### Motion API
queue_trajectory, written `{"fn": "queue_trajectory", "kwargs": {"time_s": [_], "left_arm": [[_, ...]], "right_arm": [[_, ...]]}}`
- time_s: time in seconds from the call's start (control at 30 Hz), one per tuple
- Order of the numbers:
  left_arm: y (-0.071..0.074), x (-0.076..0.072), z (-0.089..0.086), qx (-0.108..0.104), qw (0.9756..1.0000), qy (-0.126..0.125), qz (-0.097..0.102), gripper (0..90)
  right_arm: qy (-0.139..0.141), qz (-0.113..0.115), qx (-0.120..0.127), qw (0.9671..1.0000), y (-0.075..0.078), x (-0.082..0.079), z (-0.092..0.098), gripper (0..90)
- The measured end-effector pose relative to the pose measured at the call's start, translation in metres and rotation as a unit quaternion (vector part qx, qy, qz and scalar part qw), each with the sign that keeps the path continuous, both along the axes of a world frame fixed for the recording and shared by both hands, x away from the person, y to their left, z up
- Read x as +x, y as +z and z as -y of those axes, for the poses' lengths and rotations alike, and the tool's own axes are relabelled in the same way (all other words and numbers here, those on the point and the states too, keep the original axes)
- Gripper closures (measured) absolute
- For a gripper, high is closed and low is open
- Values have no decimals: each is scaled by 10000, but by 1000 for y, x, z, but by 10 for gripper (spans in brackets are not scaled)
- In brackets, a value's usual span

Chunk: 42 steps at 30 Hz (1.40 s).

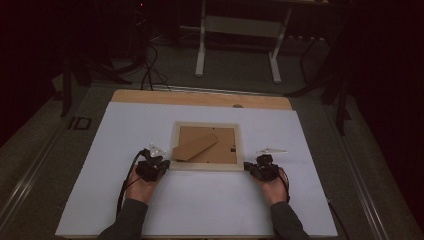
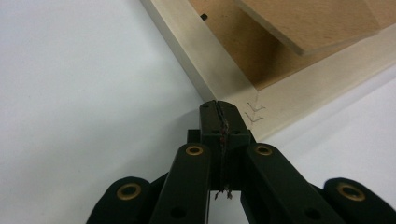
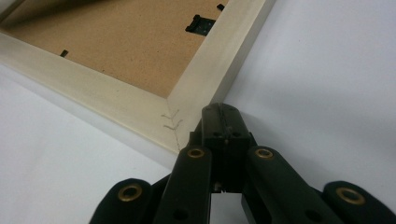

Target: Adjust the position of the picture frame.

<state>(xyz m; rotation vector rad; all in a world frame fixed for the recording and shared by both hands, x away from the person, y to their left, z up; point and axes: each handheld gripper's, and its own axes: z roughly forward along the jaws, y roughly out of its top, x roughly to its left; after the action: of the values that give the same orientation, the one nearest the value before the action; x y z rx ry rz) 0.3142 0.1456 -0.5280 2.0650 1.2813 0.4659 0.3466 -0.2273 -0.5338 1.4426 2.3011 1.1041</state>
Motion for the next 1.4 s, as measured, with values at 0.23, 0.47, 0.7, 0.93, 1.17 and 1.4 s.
{"fn": "queue_trajectory", "kwargs": {"time_s": [0.23,0.47,0.7,0.93,1.17,1.4], "left_arm": [[0,-2,1,-46,10000,-3,1,900],[-3,-1,-3,-353,9993,84,-57,900],[-4,-1,-4,-386,9992,59,-44,900],[-5,-1,-6,-438,9990,26,-50,900],[-8,2,-9,-352,9993,-60,-102,883],[-7,2,-10,-329,9994,-86,-93,856]], "right_arm": [[20,23,6,10000,0,1,2,900],[-18,45,-27,10000,0,0,1,900],[-14,69,-81,9999,0,-2,1,900],[38,57,-45,10000,-1,-3,2,900],[49,161,-63,9998,-1,-4,2,895],[30,274,-209,9994,1,-5,4,825]]}}
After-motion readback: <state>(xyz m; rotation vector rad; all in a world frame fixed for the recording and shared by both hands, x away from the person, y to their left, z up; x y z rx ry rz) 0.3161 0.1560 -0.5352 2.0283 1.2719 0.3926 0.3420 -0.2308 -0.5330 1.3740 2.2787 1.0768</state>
